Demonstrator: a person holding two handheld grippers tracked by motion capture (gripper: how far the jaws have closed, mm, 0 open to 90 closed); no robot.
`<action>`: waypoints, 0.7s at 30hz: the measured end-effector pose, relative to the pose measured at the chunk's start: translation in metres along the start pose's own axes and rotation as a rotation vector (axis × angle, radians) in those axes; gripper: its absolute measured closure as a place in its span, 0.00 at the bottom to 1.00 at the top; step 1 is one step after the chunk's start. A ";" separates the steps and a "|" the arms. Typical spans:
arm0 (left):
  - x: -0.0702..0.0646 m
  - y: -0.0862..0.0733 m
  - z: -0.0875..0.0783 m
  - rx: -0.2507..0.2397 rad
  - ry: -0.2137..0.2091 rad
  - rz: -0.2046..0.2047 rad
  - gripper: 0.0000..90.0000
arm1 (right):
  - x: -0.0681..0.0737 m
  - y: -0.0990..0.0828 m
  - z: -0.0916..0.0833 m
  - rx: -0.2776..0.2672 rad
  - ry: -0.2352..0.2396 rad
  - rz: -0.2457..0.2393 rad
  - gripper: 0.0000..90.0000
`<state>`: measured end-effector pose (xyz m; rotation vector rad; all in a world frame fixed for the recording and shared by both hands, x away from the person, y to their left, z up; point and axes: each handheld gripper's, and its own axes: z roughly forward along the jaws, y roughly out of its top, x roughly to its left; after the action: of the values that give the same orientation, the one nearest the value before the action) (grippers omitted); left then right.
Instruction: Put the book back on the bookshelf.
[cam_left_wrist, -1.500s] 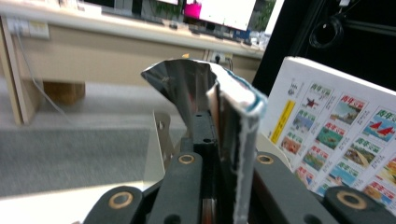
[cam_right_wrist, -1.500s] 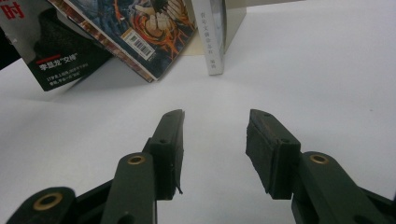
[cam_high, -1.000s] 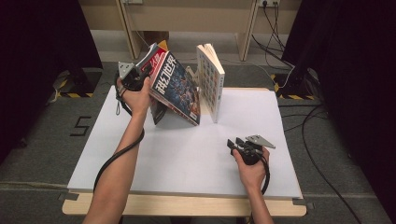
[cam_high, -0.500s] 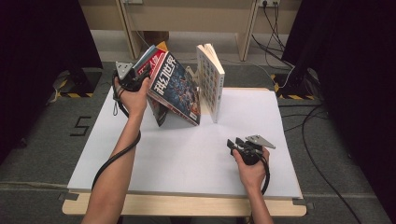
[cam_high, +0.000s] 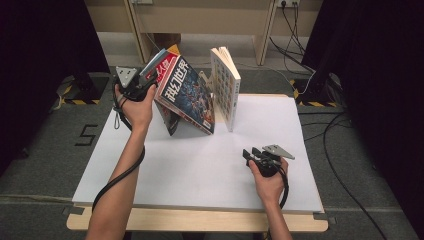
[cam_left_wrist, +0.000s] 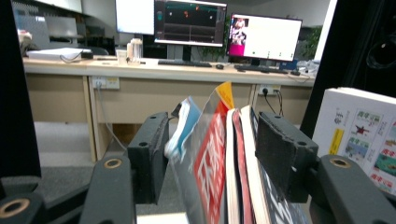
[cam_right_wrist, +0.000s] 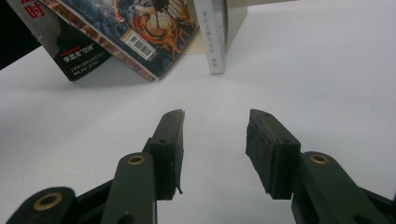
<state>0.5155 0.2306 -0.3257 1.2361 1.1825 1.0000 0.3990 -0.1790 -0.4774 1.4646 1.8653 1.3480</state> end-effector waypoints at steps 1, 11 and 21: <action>0.001 0.000 -0.003 0.006 0.006 -0.006 0.49 | 0.000 0.000 0.000 0.000 0.000 -0.003 0.63; -0.002 -0.006 -0.033 0.045 -0.027 -0.013 0.51 | 0.000 0.001 -0.002 0.005 -0.005 0.002 0.63; -0.007 -0.031 -0.053 0.121 -0.114 -0.056 0.56 | 0.001 0.002 -0.004 -0.002 -0.008 -0.005 0.63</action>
<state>0.4606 0.2288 -0.3533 1.3297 1.1959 0.8157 0.3966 -0.1797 -0.4739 1.4609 1.8615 1.3394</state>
